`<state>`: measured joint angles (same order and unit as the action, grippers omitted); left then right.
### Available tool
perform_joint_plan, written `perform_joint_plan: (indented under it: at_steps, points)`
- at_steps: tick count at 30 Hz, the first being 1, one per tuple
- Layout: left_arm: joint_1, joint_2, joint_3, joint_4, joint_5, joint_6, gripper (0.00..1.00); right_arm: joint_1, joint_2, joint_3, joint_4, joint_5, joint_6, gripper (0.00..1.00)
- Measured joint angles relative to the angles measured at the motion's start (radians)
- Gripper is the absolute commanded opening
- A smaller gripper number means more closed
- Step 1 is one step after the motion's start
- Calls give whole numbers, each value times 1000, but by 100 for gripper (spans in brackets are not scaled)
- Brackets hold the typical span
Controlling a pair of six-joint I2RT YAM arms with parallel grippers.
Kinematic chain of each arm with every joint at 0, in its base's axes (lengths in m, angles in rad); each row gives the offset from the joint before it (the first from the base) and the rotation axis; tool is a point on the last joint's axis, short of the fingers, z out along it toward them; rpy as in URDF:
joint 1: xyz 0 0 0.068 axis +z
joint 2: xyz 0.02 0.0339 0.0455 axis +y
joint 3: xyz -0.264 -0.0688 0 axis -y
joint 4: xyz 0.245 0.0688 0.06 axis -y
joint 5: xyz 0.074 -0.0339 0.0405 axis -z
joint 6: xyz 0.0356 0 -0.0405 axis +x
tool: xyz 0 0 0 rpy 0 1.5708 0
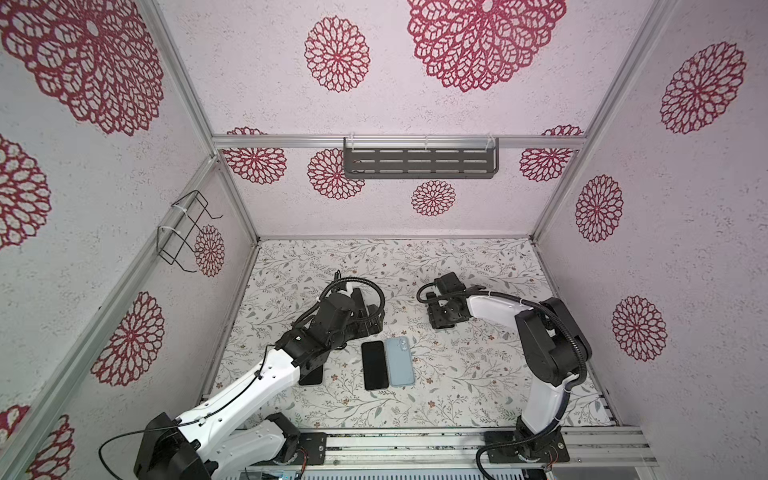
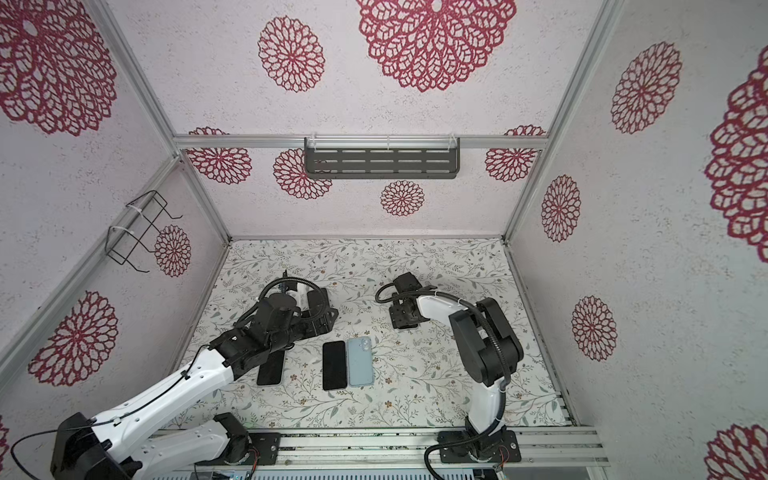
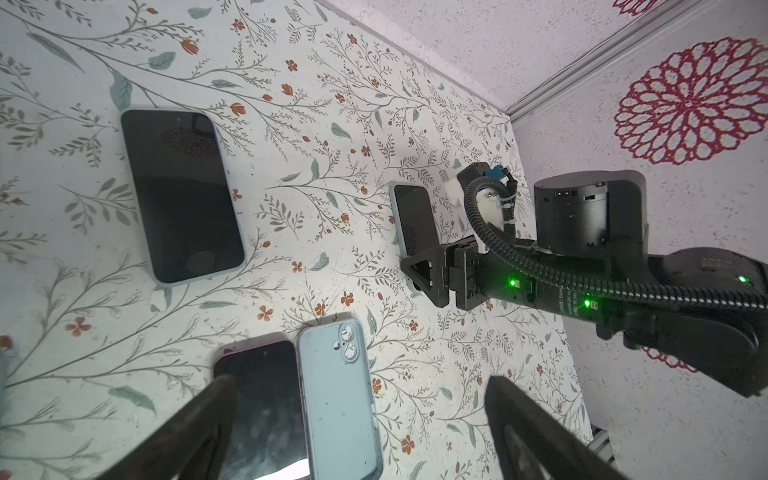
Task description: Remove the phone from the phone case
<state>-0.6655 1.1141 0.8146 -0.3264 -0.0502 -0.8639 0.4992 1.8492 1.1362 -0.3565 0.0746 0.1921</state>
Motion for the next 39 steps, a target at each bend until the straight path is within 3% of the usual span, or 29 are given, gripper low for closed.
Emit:
perform_joint_plan:
  at_steps: [12,25,39]
  points:
    - [3,225,1,237,105,-132,97,1,-133,-135,7,-61,6,53]
    - [5,462,6,536,302,-282,99,1,-338,-242,104,-253,47,43]
    - [5,605,5,872,435,-459,79,1,-454,-297,183,-470,100,38]
